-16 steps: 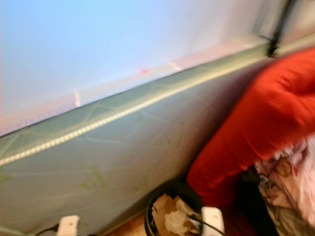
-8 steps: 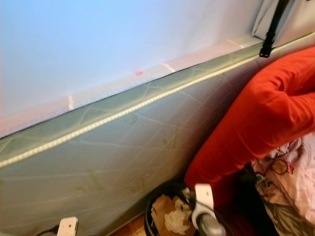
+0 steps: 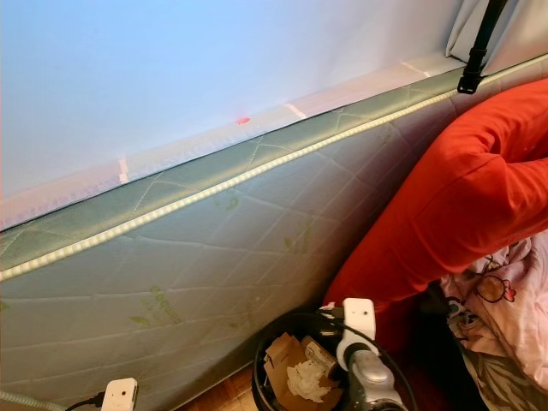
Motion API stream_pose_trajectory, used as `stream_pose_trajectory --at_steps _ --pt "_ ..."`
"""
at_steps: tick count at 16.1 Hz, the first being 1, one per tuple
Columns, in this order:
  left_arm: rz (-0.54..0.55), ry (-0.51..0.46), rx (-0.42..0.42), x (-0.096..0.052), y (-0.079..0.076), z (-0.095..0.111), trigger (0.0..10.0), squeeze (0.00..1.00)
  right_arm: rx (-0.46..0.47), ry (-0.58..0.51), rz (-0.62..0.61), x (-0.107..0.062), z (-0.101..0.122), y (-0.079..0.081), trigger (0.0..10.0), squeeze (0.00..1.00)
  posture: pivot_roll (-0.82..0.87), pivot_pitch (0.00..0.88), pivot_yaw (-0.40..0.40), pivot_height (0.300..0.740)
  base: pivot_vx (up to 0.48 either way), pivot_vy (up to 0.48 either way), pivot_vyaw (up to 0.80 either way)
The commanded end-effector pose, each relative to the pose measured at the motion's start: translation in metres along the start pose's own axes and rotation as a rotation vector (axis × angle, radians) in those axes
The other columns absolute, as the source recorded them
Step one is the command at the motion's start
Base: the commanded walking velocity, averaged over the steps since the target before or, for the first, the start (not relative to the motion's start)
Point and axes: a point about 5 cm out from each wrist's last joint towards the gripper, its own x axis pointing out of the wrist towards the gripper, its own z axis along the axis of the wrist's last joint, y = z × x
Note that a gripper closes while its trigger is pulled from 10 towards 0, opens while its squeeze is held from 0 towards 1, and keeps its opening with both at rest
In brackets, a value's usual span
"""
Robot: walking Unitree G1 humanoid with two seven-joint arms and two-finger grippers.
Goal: Clean up the room
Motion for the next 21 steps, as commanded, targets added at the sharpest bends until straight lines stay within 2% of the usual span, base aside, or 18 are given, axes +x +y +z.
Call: stream_pose_trajectory --at_steps 1,4,6,9,11,13,16,21 --pt "0.008 0.027 0.001 -0.002 0.001 -0.008 10.0 0.0 0.03 -0.032 -0.021 0.0 0.004 -0.003 10.0 0.0 0.03 0.123 -0.023 0.74 0.0 0.0 0.0" --pt "0.009 0.014 0.001 -0.002 0.003 -0.006 10.0 0.0 0.004 -0.144 -0.004 0.003 0.026 0.0 10.0 0.0 0.03 0.125 -0.021 0.74 0.0 0.0 0.0" --pt "0.013 0.003 0.0 -0.002 0.002 -0.004 10.0 0.0 0.024 -0.175 0.031 0.005 0.033 0.004 10.0 0.0 0.03 0.123 -0.023 0.74 0.0 0.0 0.0" --pt "0.024 -0.049 0.003 0.001 -0.001 0.006 10.0 0.0 0.048 -0.15 0.107 0.004 0.026 0.014 10.0 0.0 0.03 0.122 -0.022 0.74 0.0 0.0 0.0" --pt "0.017 -0.104 0.013 0.004 -0.005 0.019 10.0 0.0 0.029 -0.125 0.135 0.003 0.021 0.018 10.0 0.0 0.02 0.121 -0.021 0.74 0.0 0.0 0.0" --pt "-0.018 -0.204 0.043 0.008 -0.02 0.044 10.0 0.0 0.034 -0.106 0.12 0.001 0.013 0.016 10.0 0.0 0.02 0.119 -0.02 0.74 0.0 0.0 0.0" --pt "-0.029 -0.291 0.035 0.009 -0.024 0.062 10.0 0.0 0.039 -0.085 0.107 -0.001 0.005 0.013 10.0 0.0 0.02 0.112 -0.021 0.74 0.0 0.0 0.0" --pt "-0.051 -0.33 0.048 0.009 -0.03 0.069 10.0 0.0 0.025 -0.046 0.091 -0.003 -0.003 0.012 10.0 0.0 0.02 0.099 -0.019 0.74 0.0 0.0 0.0"
